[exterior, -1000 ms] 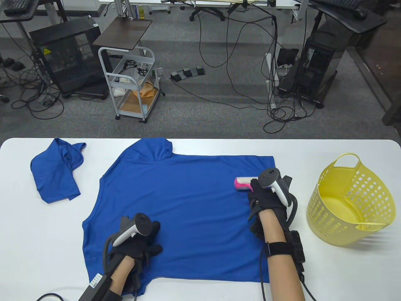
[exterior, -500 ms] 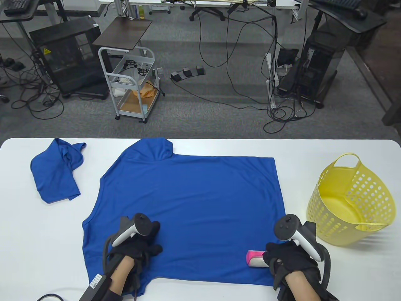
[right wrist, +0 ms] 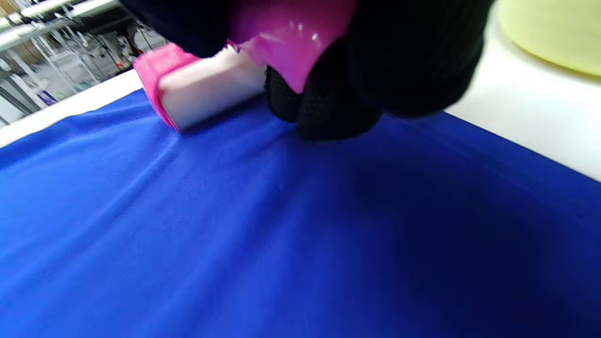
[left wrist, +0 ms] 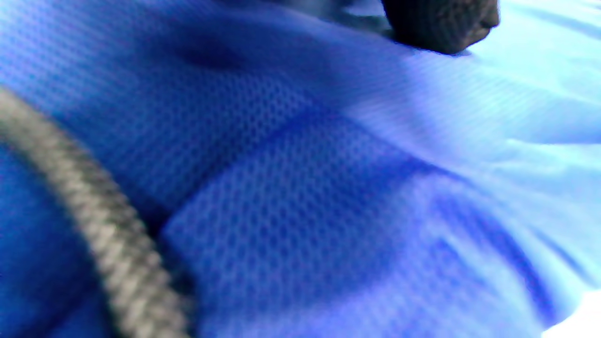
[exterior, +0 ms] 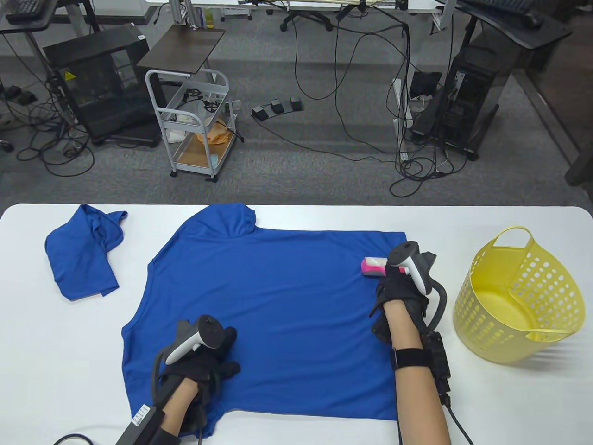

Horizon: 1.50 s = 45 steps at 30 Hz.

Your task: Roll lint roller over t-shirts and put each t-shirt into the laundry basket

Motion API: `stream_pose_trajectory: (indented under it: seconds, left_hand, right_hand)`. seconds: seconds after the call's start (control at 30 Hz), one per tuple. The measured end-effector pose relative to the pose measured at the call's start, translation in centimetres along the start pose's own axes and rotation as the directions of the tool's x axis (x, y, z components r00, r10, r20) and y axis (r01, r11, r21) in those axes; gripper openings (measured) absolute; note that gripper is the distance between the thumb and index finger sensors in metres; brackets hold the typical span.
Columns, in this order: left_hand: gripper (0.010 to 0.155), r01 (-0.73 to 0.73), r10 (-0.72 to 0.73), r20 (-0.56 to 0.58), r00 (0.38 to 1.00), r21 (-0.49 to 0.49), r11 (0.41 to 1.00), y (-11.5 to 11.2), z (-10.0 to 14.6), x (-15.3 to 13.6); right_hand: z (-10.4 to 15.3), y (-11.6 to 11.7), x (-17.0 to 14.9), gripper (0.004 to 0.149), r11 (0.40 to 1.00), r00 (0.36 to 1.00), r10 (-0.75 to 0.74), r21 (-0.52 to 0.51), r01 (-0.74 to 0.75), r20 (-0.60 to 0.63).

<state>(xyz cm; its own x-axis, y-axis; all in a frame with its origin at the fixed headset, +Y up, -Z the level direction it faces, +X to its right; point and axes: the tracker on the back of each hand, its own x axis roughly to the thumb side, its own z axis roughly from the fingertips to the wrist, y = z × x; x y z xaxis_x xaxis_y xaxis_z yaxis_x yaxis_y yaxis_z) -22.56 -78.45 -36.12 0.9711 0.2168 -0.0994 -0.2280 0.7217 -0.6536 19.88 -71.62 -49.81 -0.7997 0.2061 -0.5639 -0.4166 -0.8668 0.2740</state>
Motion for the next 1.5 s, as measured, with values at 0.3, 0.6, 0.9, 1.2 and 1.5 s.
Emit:
stream_pose_trajectory:
  seconds: [0.3, 0.6, 0.9, 1.2, 1.5]
  left_hand:
    - [0.077, 0.005, -0.005, -0.006, 1.000, -0.017, 1.000, 0.0, -0.1, 0.2]
    - [0.077, 0.006, -0.006, -0.017, 1.000, -0.011, 1.000, 0.1, -0.1, 0.2]
    - [0.077, 0.005, -0.005, -0.016, 1.000, -0.002, 1.000, 0.0, -0.1, 0.1]
    - [0.077, 0.004, -0.004, -0.010, 1.000, -0.005, 1.000, 0.0, -0.2, 0.0]
    - [0.077, 0.002, -0.003, -0.010, 1.000, -0.026, 1.000, 0.0, -0.2, 0.0]
  right_hand:
    - [-3.0, 0.7, 1.0, 0.063, 0.999, 0.999, 0.029, -0.029, -0.029, -0.014]
    - [8.5, -1.2, -3.8, 0.056, 0.990, 0.980, 0.137, 0.020, -0.142, 0.146]
    - [14.7, -0.4, -7.6, 0.047, 0.958, 0.959, 0.233, 0.129, -0.255, 0.162]
    - [6.4, -0.4, -3.9, 0.053, 0.998, 0.998, 0.061, 0.007, -0.061, 0.024]
    - [-2.4, 0.6, 1.6, 0.069, 0.978, 0.976, 0.193, -0.055, -0.199, -0.106]
